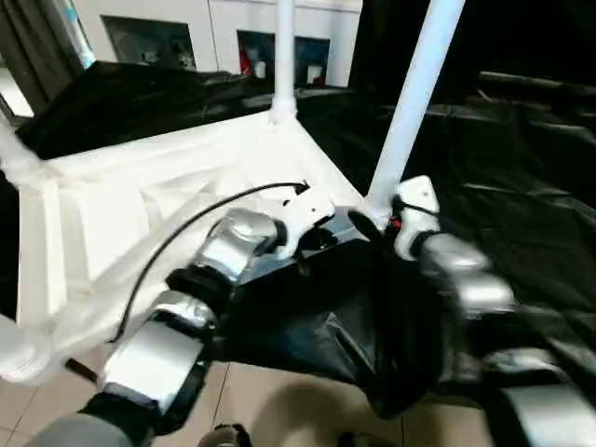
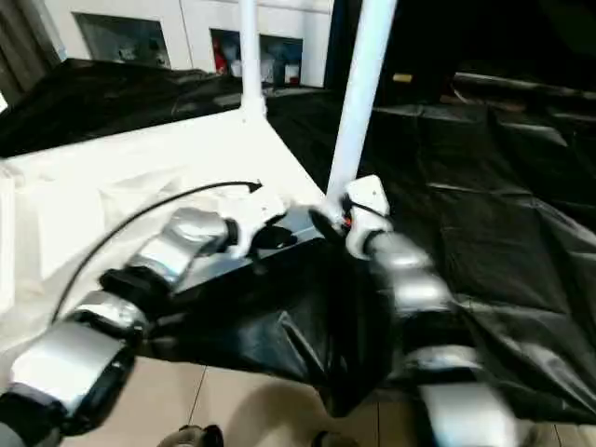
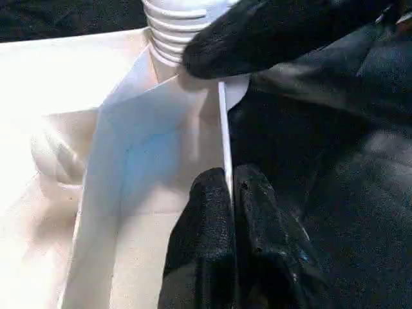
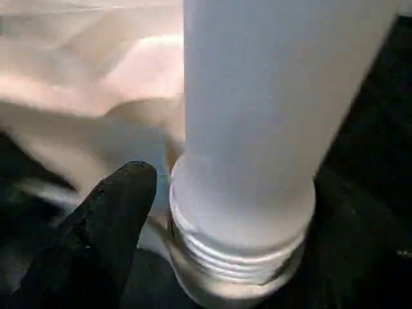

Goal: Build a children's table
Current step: Rotate leg to tighten

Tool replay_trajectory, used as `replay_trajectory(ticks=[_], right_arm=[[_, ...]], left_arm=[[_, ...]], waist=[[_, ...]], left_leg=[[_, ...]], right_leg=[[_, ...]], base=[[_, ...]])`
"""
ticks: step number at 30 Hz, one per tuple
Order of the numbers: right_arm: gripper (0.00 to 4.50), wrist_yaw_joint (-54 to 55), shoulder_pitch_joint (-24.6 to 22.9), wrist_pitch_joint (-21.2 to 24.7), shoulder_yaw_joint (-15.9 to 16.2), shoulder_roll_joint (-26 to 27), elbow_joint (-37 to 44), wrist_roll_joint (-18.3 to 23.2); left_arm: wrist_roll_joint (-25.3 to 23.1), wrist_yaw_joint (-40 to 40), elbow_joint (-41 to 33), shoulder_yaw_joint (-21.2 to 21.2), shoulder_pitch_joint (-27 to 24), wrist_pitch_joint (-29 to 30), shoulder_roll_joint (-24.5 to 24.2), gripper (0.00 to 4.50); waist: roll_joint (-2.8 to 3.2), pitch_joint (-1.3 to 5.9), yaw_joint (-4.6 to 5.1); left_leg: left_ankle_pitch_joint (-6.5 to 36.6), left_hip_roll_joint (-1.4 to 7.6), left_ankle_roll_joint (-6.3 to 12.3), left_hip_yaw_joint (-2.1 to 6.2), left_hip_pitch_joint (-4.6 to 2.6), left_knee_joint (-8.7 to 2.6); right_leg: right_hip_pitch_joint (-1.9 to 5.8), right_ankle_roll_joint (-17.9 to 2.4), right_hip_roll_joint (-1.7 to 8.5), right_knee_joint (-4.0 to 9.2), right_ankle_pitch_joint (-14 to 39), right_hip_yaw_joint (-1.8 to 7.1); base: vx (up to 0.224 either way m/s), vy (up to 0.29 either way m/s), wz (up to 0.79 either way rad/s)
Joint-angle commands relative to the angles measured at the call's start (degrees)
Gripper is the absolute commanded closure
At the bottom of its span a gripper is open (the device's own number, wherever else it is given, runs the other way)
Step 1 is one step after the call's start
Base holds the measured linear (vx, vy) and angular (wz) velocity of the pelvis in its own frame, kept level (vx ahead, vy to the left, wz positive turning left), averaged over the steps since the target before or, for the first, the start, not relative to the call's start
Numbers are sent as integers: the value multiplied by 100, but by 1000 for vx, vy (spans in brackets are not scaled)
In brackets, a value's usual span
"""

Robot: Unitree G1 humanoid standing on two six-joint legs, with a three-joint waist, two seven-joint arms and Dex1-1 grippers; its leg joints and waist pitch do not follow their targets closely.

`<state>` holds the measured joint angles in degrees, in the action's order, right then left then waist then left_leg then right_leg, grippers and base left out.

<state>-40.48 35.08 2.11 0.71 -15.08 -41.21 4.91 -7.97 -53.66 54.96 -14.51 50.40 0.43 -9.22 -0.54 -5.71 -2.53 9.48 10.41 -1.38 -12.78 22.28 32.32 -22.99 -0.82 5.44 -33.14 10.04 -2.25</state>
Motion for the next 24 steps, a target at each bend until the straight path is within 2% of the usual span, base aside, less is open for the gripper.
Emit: replay_trajectory(ticks=[1, 2, 3, 4, 7, 9, 13, 16, 19, 24], right_arm=[[66, -995, -163, 103, 395, -124, 370, 178], [66, -1233, -207, 116, 442, -251, 490, 223], [66, -1429, -244, 128, 490, -365, 583, 249], [66, -1900, -309, 164, 573, -621, 762, 308], [66, -2357, -385, 258, 638, -886, 972, 386], [66, -2641, -435, 338, 676, -1039, 1108, 415], [66, -2752, -459, 416, 680, -1087, 1180, 412], [66, -2799, -445, 418, 728, -1111, 1143, 402], [99, -2829, -442, 576, 734, -1035, 1170, 497], [140, -2757, -509, 671, 711, -944, 1275, 538]], left_arm=[[185, -651, -278, -139, -193, -259, -47, 450], [207, -859, -378, -176, -258, -269, -137, 450], [219, -1053, -468, -224, -323, -347, -228, 450], [314, -1606, -672, -299, -481, -517, -441, 450], [509, -2139, -921, -287, -633, -524, -633, 450], [609, -2458, -1097, -284, -718, -485, -783, 450], [662, -2614, -1257, -276, -777, -439, -876, 450], [698, -2719, -1374, -277, -825, -402, -949, 450], [664, -2677, -1366, -234, -809, -403, -955, 450], [640, -2574, -1387, -224, -813, -382, -948, 450]], waist=[[-76, 411, -35], [-60, 410, -76], [-32, 416, -83], [-35, 417, -103], [-18, 426, -128], [-24, 420, -164], [-17, 442, -184], [-22, 410, -187], [-25, 399, -189], [-34, 412, -190]], left_leg=[[1155, 305, 506, 186, -118, -350], [869, 321, 639, 163, -131, -323], [645, 337, 745, 155, -107, -308], [559, 338, 776, 141, -123, -290], [469, 349, 866, 115, -137, -260], [482, 342, 842, 103, -133, -243], [391, 350, 831, 113, -136, -226], [646, 342, 745, 108, -126, -242], [797, 348, 603, 115, -135, -257], [691, 338, 597, 113, -134, -245]], right_leg=[[235, -1285, 361, 354, 1124, 189], [233, -1401, 339, 300, 674, 183], [236, -1527, 319, 239, 303, 165], [234, -1621, 295, 212, 62, 156], [217, -1784, 298, 153, -303, 165], [212, -1821, 288, 120, -376, 176], [198, -1803, 279, 72, -498, 166], [188, -1735, 301, 124, -68, 174], [177, -1658, 304, 152, 264, 183], [178, -1646, 291, 127, 116, 185]], base=[[0, 0, 0], [0, 0, 0], [0, 0, 0], [0, 0, 0], [0, 0, 0], [0, 0, 0], [0, 0, 0], [0, 0, 0], [0, 0, 0], [0, 0, 0]])
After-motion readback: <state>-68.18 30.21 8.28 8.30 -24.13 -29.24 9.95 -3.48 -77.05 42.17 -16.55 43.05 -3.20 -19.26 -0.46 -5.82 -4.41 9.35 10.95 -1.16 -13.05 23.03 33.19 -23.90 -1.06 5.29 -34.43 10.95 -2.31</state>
